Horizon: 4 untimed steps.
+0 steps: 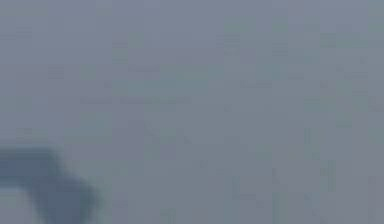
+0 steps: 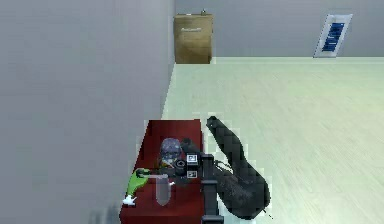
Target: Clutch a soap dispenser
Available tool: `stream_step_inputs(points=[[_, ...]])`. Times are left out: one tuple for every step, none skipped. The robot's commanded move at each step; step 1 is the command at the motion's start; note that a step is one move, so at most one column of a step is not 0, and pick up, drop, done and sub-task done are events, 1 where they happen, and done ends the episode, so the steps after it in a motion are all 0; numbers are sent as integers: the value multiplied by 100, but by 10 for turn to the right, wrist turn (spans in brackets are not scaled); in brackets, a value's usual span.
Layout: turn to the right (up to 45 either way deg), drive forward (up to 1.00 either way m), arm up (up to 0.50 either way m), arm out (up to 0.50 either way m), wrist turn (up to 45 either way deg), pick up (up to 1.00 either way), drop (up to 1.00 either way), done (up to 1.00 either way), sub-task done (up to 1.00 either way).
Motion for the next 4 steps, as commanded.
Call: stream_step_inputs(points=[[0, 0, 0, 0, 120, 0, 0, 0, 0], [0, 0, -30, 0, 0, 0, 0, 0, 0], [0, 0, 0, 0, 0, 100, 0, 0, 0], [0, 0, 10, 0, 0, 0, 0, 0, 0]])
